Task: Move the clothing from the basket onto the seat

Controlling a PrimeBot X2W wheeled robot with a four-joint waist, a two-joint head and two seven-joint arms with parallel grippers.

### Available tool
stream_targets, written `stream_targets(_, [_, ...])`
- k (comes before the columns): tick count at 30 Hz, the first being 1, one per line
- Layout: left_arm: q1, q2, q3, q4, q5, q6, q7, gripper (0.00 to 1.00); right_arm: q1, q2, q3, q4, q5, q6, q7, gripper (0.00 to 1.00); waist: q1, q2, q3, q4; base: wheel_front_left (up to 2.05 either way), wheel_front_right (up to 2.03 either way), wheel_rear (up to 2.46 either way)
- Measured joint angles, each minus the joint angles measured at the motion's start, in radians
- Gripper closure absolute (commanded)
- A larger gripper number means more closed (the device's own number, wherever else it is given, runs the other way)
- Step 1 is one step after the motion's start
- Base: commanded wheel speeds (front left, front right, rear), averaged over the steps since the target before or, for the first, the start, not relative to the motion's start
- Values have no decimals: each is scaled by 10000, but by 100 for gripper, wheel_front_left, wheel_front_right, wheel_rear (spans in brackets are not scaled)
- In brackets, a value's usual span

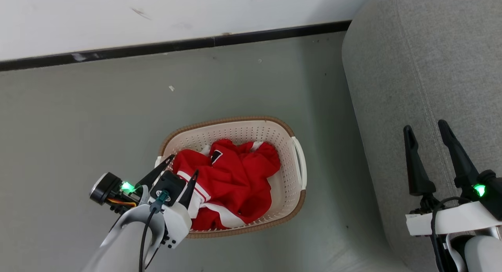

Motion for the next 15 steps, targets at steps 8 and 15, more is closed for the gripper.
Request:
stream_targets(8, [-878, -4, -276, 685, 364, -13, 73, 0, -826, -2, -56, -380, 117, 0, -29, 0, 0, 0, 1039, -335, 0, 0, 0])
stream_targets(15, [-1504, 44, -481, 1156, 769, -59, 71, 0, -1499, -6, -96, -525, 326, 0, -29, 0, 0, 0, 1890, -654, 0, 0, 0])
